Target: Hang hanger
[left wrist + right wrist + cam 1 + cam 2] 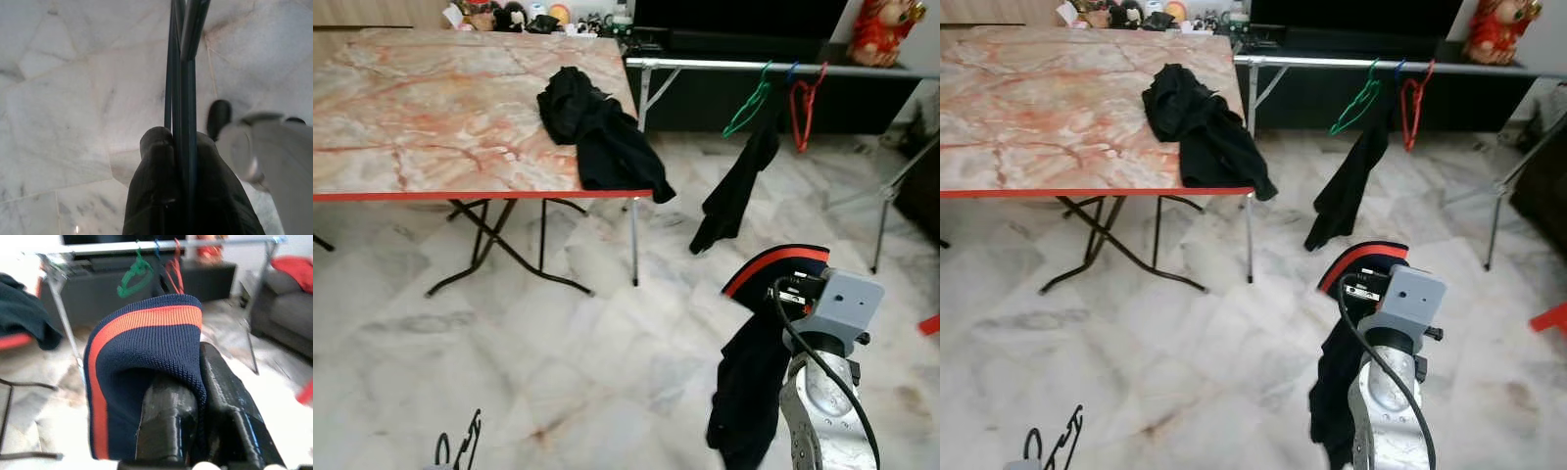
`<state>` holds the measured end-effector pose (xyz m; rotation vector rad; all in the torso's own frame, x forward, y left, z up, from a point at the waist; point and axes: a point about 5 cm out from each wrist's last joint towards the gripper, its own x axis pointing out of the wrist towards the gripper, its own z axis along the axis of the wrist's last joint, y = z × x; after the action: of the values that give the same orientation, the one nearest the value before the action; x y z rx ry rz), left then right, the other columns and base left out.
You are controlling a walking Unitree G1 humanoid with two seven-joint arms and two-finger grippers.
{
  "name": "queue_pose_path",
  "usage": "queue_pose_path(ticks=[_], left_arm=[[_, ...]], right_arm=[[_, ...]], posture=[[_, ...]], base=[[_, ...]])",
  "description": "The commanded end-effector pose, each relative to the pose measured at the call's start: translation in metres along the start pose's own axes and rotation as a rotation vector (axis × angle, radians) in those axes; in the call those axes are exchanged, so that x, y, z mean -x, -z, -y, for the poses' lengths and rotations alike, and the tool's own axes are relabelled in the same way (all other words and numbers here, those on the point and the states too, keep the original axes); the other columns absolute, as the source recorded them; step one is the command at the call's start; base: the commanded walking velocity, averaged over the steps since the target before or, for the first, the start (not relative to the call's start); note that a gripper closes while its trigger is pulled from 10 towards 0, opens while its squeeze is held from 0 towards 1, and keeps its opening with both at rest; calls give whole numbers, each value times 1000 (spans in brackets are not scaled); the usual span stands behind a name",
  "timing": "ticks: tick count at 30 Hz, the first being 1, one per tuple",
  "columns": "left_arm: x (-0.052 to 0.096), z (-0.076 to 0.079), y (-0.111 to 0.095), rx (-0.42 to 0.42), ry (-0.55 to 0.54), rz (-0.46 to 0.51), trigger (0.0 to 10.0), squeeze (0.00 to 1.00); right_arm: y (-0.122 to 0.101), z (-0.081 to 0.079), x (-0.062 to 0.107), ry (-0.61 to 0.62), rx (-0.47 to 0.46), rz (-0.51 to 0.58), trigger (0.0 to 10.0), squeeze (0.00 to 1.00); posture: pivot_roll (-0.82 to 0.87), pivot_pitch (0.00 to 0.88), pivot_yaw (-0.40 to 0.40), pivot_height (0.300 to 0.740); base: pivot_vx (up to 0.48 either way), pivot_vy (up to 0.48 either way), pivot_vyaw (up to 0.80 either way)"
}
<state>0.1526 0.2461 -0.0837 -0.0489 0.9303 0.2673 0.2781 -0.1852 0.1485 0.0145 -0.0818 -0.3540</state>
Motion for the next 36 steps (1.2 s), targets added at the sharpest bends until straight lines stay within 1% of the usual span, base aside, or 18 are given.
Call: queue_pose_path(ticks=[1, 5, 7, 13, 18, 33, 36], left_arm=[[2, -3, 8, -4, -10, -34, 10000, 0], [2, -2, 9, -1, -9, -36, 10000, 0], [2, -2, 9, 0, -9, -37, 10000, 0], [2, -1, 10, 2, -6, -39, 10000, 0], [2, -1, 11, 12, -6, -42, 10000, 0], [2, 0, 10, 4, -5, -37, 10000, 0], [2, 1, 9, -16, -1, -34, 10000, 0]], right_arm=[[-8, 4, -1, 17, -10, 31, 10000, 0], [-8, 4, -2, 14, -11, 32, 10000, 0], [-9, 3, -2, 12, -10, 32, 10000, 0], [-9, 1, -3, 3, -13, 31, 10000, 0], [-9, 2, -3, 0, -13, 31, 10000, 0], [-8, 1, -4, -6, -20, 27, 10000, 0], [-9, 1, -5, -8, -21, 27, 10000, 0]], posture=[[8, 176, -74, 740], [7, 179, -76, 740], [7, 179, -76, 740], [7, 180, -78, 740], [8, 179, -78, 740], [13, 177, -79, 740], [12, 176, -82, 740]], base=[[0, 0, 0], [0, 0, 0], [0, 469, 0], [0, 0, 0], [0, 469, 0], [0, 480, 0], [0, 125, 0]])
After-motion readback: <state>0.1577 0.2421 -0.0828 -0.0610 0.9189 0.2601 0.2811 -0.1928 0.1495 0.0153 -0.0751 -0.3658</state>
